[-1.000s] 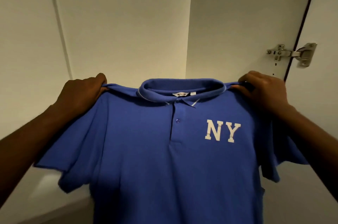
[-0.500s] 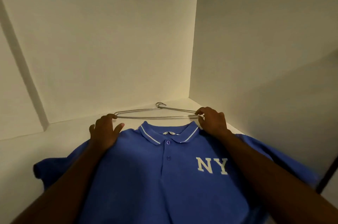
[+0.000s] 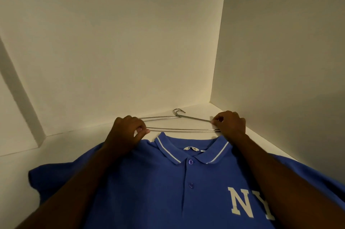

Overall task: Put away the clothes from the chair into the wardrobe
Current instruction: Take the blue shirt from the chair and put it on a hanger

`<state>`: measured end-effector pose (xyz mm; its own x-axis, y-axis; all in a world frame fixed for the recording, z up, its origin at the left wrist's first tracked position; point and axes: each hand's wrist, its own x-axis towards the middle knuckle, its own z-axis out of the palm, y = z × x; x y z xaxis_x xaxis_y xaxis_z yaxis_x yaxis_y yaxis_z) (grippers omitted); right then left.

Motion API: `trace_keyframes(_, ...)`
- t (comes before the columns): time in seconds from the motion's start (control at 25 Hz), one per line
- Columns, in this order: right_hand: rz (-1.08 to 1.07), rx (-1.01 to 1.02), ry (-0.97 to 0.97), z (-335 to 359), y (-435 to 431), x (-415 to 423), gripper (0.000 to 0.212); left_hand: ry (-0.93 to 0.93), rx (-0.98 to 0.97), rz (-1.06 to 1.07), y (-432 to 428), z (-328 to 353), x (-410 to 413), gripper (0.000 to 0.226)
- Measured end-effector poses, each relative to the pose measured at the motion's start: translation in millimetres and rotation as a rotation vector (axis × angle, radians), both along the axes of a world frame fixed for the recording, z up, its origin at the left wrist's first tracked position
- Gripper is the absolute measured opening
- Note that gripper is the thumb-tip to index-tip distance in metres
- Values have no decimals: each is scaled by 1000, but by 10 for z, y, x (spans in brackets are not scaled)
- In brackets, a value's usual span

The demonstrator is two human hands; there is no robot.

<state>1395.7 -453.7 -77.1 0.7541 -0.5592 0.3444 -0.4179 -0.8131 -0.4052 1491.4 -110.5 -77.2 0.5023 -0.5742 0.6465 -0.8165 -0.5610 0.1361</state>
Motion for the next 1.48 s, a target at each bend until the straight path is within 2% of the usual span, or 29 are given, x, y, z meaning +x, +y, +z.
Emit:
trace_keyframes(0.08,3,-98,-4,-66,-26,45,16,92,48,-198,-215,36,-87,33)
trace_keyframes(0.16,6,-104,-87,-81,-64,28,16,147,137,-331,-284,-49,-112,35)
trace_keyframes(0.24,22,-53,-175,-81,-122,9,16,149,159,-374,-229,-176,-74,35)
trace_keyframes(0.4,133,121,-398,52,-125,-92,11,240,23,-395,-193,-129,-89,21)
trace_keyframes(0.52,125,-39,-558,465,-199,-346,14,324,3,-337,-182,-87,-156,16)
trace_keyframes(0.64,76,-246,-624,963,-258,-745,15,405,-34,-285,-170,-72,-168,20)
trace_keyframes(0.8,197,-324,-662,1194,-604,-1078,14,404,-96,-224,-183,-49,-207,16)
trace_keyframes(0.96,174,-510,-702,1026,-1179,-1178,11,451,-169,-192,-197,-48,-194,18)
trace_keyframes(1.36,482,-262,-634,1123,-810,-1251,9,427,-320,-262,-247,58,-312,4)
trace_keyframes(1.48,494,-247,-581,1175,-811,-1274,11,421,-356,-245,-272,93,-354,13)
